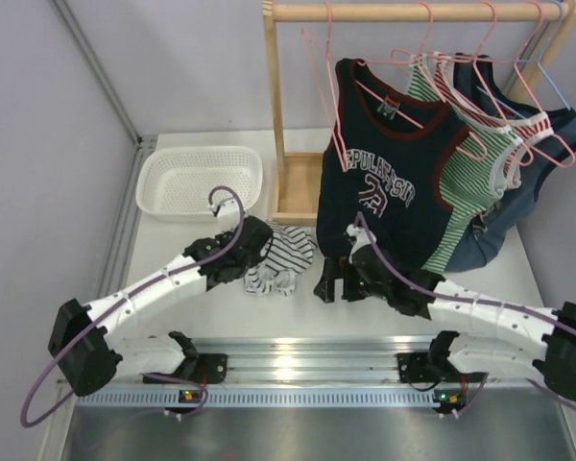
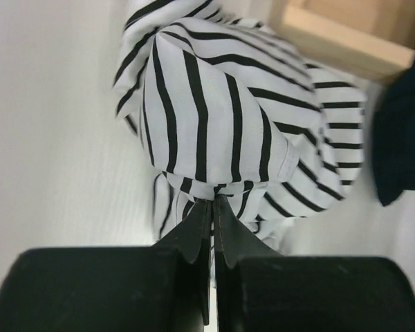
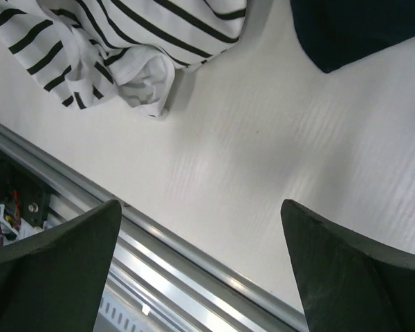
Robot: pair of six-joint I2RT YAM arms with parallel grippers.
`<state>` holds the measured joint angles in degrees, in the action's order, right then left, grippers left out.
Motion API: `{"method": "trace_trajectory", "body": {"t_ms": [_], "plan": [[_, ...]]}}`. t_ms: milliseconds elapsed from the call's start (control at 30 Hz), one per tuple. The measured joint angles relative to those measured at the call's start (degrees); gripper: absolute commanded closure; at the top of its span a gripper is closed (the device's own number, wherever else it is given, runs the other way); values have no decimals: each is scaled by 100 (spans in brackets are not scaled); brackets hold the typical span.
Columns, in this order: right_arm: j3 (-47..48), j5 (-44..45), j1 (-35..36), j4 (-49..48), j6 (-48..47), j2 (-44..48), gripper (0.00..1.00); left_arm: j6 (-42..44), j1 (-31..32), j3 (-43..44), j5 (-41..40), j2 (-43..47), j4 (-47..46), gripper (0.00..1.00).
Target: Place the tank top on the hanger
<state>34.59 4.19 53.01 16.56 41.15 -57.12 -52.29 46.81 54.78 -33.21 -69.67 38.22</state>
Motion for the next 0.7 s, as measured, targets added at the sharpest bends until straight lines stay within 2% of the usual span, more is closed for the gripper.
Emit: {"method": "trace_trajectory", "body": {"t_ms": [167,233,333,433,567,700], "plan": [[-4,289,426,-621,402,-920,12,-562,-131,-715,103,575,15,98],[2,363,437,-876,533,-1263,18,-669,-140,-839,177,826,-2,87],[94,463,466,-1067,682,-1753,26,-756,-140,-918,251,1027,7,63],[319,551,544,-1263,804,-2223,31,-787,-140,-933,310,1099,33,53],[531,649,662,-1547,1005,-2549,32,-715,-140,-925,372,1263,127,48],[562,820,802,-1700,1193,-2605,32,-450,-140,-745,518,1316,348,51]]}}
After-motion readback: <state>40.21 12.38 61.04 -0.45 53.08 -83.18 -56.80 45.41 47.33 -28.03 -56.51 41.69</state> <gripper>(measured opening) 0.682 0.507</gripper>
